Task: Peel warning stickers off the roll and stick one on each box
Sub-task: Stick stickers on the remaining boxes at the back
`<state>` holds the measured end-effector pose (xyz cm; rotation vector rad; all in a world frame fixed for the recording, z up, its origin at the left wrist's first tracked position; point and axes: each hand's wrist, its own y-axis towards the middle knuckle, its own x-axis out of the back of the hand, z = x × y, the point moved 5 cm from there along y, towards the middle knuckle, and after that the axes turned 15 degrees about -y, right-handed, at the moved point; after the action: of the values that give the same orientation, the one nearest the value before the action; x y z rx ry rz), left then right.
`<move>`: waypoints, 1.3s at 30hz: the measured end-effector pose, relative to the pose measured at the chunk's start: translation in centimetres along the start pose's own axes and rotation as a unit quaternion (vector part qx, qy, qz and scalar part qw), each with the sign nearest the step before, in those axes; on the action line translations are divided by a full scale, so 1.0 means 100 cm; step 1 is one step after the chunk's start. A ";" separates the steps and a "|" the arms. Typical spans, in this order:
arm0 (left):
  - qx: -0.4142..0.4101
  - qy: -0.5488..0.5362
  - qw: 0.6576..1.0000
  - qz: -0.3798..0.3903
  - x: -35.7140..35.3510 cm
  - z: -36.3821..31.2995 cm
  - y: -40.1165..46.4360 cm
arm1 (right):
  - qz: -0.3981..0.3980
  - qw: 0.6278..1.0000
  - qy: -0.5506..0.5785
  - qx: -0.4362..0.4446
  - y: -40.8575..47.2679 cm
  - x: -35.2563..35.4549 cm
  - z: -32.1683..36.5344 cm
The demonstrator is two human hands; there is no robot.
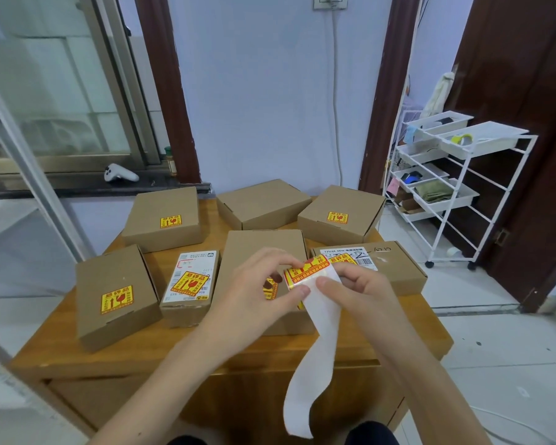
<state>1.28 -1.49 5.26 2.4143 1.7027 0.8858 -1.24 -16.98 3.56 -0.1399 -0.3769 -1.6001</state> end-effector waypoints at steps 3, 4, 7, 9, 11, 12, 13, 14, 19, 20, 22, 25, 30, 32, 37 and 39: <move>-0.022 0.019 0.999 -0.020 0.005 0.000 0.000 | 0.001 1.000 0.001 0.005 0.000 -0.002 0.001; -0.024 0.024 0.999 -0.023 0.006 0.000 0.000 | 0.002 1.000 0.002 0.007 0.000 -0.002 0.002; -0.026 0.023 0.999 -0.026 0.007 -0.001 0.000 | 0.001 1.000 0.002 0.013 0.000 -0.002 0.004; -0.027 0.010 0.999 -0.029 0.009 -0.002 0.000 | 0.004 1.000 0.002 0.016 -0.001 -0.003 0.004; -0.020 0.001 0.999 -0.031 0.009 -0.002 0.000 | 0.007 1.000 0.000 0.017 -0.001 -0.003 0.005; -0.018 -0.002 0.999 -0.033 0.010 -0.002 0.000 | 0.007 1.000 -0.004 0.018 -0.001 -0.004 0.006; -0.019 -0.006 0.999 -0.036 0.010 -0.002 0.000 | 0.007 1.000 -0.008 0.019 0.000 -0.004 0.005; -0.020 -0.008 0.999 -0.039 0.011 -0.002 0.000 | 0.007 1.000 -0.011 0.019 0.000 -0.004 0.005; -0.019 -0.040 0.998 -0.039 0.013 -0.002 0.002 | 0.007 1.000 -0.018 0.016 0.000 -0.006 0.005; -0.019 -0.042 0.998 -0.038 0.013 -0.002 0.002 | 0.006 1.000 -0.018 0.014 0.000 -0.006 0.005; -0.021 -0.037 0.998 -0.037 0.012 -0.002 0.002 | 0.002 1.000 -0.011 0.014 0.000 -0.005 0.006; -0.036 -0.017 0.999 -0.032 0.011 -0.004 0.002 | -0.010 1.000 -0.006 0.013 0.001 -0.005 0.007; -0.054 -0.006 0.998 -0.033 0.012 -0.004 0.003 | -0.017 1.000 0.000 0.012 0.002 -0.005 0.010; -0.045 -0.015 0.998 -0.029 0.013 -0.004 0.003 | -0.010 1.000 -0.003 0.011 0.002 -0.005 0.011; -0.031 -0.016 0.999 -0.034 0.016 -0.005 0.003 | 0.008 0.999 -0.033 0.015 0.005 -0.005 0.013; -0.034 -0.023 0.998 -0.037 0.017 -0.007 0.003 | 0.012 0.999 -0.044 0.014 0.006 -0.004 0.014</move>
<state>1.64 -0.28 6.65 2.2940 1.7060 0.8579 -0.86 -16.13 4.82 -0.1930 -0.4653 -1.5683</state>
